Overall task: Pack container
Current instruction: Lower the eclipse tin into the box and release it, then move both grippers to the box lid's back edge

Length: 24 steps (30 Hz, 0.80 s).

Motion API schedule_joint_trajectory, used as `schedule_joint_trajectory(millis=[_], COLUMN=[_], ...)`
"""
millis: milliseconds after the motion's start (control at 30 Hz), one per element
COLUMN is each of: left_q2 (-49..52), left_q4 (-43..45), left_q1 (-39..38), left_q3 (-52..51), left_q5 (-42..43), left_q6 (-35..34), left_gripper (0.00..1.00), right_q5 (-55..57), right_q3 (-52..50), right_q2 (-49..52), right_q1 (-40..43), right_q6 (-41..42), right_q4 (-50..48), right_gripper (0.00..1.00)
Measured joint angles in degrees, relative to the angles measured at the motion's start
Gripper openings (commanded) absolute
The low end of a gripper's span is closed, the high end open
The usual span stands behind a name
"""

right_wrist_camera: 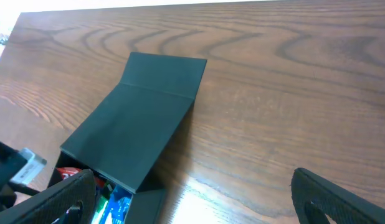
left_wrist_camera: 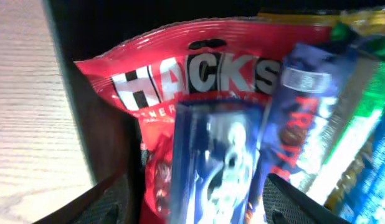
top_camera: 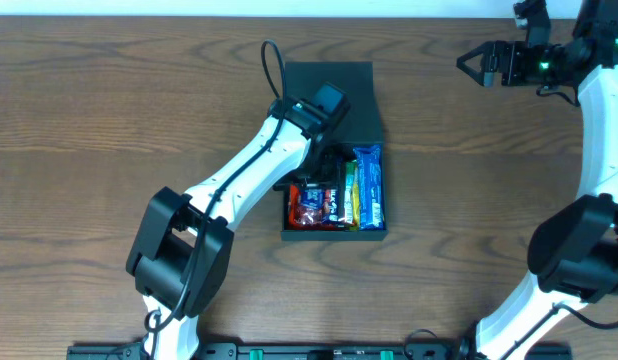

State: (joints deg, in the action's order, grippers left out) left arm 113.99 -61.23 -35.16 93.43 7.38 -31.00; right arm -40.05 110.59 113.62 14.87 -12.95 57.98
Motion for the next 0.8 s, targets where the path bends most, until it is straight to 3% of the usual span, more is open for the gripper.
schedule_joint_trajectory(millis=[233,300,367,400,433,467,500,533,667,800], left_q2=[0.02,0.00,-0.11,-0.22,-0.26,-0.26,-0.15,0.13,2.01,6.03], left_q4=[-1.81,-1.92,-1.86,-1.77,-1.70,-1.70,-1.57,-1.11,1.25,2.54], left_q1=[0.00,0.04,0.46,1.09,1.92,3.17,4.37,6.73,14.03,20.11], left_q3=[15.39,19.30,21.68,22.29,22.38,22.38,22.38,22.36,22.36,22.32], left_q5=[-0.57,-2.54,-5.01,-6.64,-7.37,-7.96,-8.37,-8.76,-7.32,-0.81], left_q6=[5.07,6.27,7.28,7.96,8.13,8.44,8.66,8.81,8.83,8.81], left_gripper=[0.68,0.54,0.26,0.11,0.06,0.06,0.06,0.06,0.06,0.06], right_q5=[-0.02,0.00,0.00,0.04,0.13,0.22,0.20,0.15,-1.16,-2.45], right_q3=[0.00,0.00,0.00,0.00,0.00,-0.09,-0.24,-1.01,-6.32,-12.79], right_q2=[0.00,0.00,0.00,0.00,0.00,0.00,0.00,0.00,0.00,0.00], right_q1=[0.00,0.00,0.00,0.00,0.00,0.00,0.00,0.00,-0.07,-0.96], right_q6=[0.00,0.00,0.00,0.00,-0.35,-0.35,-0.74,-0.74,-0.33,0.50], right_q4=[0.02,0.04,0.04,0.02,-0.07,-0.15,-0.42,-1.25,-4.68,-7.98], right_gripper=[0.99,0.99,0.98,0.84,0.66,0.37,0.18,0.05,0.01,0.01])
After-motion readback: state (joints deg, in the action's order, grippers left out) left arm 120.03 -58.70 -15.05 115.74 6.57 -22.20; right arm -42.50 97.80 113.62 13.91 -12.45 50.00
